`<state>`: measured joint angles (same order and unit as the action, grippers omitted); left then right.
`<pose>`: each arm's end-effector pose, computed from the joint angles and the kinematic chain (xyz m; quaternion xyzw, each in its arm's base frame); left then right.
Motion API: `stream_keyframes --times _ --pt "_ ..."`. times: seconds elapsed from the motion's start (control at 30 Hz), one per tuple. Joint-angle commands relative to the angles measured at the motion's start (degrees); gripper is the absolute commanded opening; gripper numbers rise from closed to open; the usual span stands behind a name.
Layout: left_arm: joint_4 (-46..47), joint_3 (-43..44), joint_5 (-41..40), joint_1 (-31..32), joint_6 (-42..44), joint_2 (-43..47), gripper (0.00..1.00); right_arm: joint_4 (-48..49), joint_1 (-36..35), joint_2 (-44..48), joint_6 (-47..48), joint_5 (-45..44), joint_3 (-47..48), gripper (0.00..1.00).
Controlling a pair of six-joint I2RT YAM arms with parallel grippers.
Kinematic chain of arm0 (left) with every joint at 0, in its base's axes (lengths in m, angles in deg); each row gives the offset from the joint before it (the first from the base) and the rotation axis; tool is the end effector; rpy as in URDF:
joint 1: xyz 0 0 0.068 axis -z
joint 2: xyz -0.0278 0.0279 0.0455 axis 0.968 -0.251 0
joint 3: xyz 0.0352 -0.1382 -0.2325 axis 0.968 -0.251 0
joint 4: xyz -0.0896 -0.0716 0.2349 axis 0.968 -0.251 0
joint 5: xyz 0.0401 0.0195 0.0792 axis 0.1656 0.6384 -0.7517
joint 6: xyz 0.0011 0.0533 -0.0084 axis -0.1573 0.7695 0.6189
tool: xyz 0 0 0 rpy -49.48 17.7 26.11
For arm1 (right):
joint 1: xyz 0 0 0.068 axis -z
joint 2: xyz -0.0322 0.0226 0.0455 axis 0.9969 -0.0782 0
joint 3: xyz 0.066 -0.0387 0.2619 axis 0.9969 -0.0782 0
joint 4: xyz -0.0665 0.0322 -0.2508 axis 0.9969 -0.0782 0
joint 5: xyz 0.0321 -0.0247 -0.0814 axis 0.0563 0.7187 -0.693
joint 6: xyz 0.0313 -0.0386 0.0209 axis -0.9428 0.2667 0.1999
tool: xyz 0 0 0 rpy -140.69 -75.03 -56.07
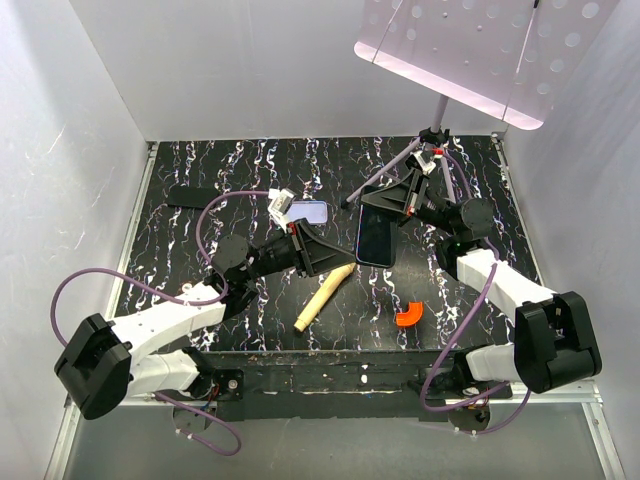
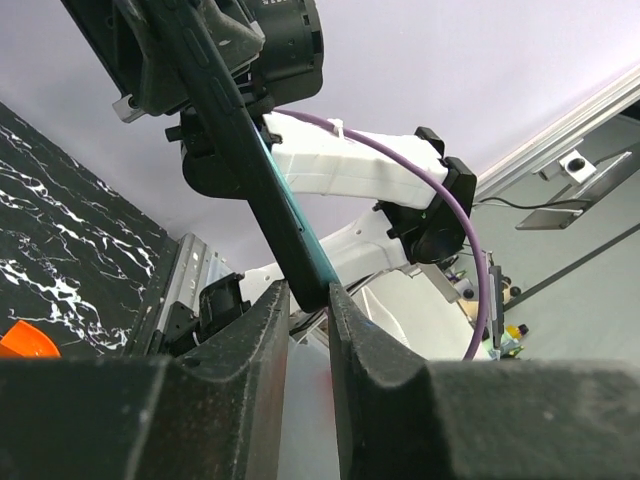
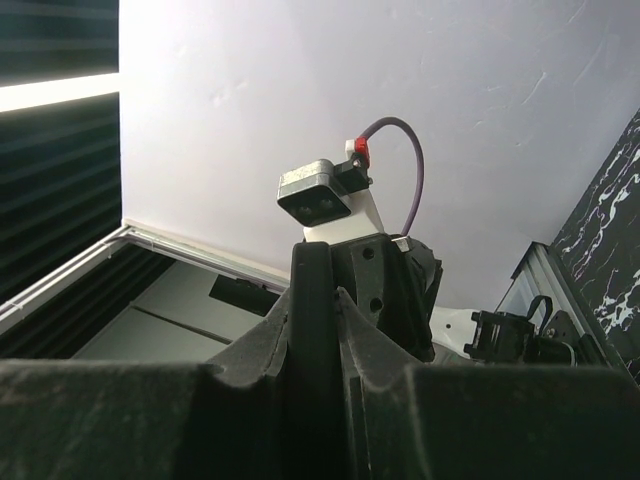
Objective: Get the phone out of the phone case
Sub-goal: Remove the phone case from the phone.
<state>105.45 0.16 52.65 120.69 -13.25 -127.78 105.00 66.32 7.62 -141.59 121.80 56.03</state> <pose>0.1648 -0.1933 0.3180 0.1357 0.5861 -0.7305 0.3232 0.2456 0.1134 0.3373 0.0308 0.5549 0.8059 0.2042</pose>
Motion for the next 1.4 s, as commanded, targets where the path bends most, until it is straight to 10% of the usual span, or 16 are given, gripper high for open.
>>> stream_keyframes --times 0.0,0.77,1.13,1.37 --pt "-2.62 1.34 -1.51 0.29 2.17 -0.40 0.14 2.42 -1.10 1.98 -1.89 -2.63 0.71 0.01" --pt "-41.30 11.36 -16.89 0.21 18.61 -6.38 0.07 1.01 -4.35 8.84 -7.25 -7.64 5.11 0.01" --pt "-1.17 9.17 3.75 0.29 -0.18 -13.14 0.26 -11.63 -5.67 9.54 10.83 -5.80 5.72 0.01" --pt "-11.45 8.99 2.73 0.29 6.45 -13.95 0.00 -12.00 -8.30 7.35 14.73 -7.82 6.60 0.01"
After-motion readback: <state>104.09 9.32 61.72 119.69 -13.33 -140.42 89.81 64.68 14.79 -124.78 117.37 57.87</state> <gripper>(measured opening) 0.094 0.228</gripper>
